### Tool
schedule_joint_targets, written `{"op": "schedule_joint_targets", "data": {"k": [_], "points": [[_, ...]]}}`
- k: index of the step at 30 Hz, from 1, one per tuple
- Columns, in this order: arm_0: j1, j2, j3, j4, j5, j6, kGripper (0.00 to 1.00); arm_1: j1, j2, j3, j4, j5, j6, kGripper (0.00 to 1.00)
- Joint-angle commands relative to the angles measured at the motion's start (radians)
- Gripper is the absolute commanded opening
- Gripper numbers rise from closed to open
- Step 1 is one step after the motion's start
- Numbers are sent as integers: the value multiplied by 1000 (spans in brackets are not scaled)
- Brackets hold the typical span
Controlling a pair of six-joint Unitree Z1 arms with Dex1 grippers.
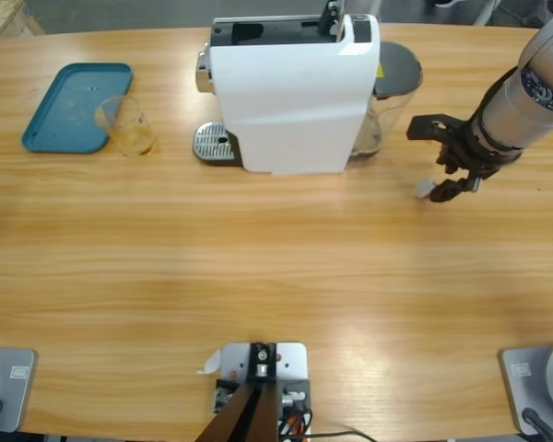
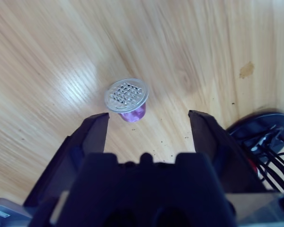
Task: Pour coffee
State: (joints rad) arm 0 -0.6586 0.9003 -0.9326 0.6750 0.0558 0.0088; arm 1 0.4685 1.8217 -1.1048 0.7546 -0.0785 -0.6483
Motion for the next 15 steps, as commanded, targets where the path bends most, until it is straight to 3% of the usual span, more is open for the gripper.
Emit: {"op": "schedule_joint_targets", "data": {"k": [1,12,15], "points": [[-9,24,41,-14,-11,-13,904,19,51,6,-6,36,18,757],[-9,24,41,-14,-11,-13,904,27,80,8,-8,58,21,748],[-9,25,41,-14,-11,-12,904,27,71,11,-8,53,21,624]]}}
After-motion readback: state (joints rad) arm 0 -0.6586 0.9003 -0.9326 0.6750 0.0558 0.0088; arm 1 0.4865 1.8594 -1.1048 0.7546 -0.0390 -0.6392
